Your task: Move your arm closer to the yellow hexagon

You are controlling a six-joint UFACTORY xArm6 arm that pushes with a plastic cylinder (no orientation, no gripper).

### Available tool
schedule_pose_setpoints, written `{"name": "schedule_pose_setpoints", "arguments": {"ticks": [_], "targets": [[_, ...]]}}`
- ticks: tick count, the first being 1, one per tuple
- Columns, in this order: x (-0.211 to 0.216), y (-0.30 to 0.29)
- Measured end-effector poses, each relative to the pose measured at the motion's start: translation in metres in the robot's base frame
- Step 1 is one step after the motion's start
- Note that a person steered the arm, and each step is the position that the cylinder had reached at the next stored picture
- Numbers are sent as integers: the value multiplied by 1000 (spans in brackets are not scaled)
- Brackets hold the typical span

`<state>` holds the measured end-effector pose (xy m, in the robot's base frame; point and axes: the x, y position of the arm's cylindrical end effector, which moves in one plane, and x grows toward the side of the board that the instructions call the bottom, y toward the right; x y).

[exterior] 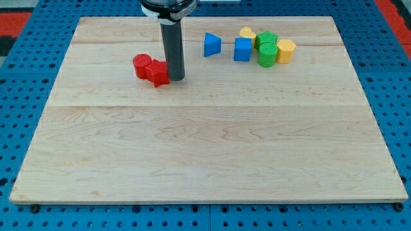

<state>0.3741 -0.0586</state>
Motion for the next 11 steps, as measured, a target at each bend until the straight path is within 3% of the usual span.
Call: {"name": "schedule_pose_setpoints", "arguments": {"ticks": [1,3,5,6,7,8,9,11], "targets": [[18,42],[40,203],[-11,347],[-71,367],[-97,364],[-96,304],[-85,236],[-45,157]]}}
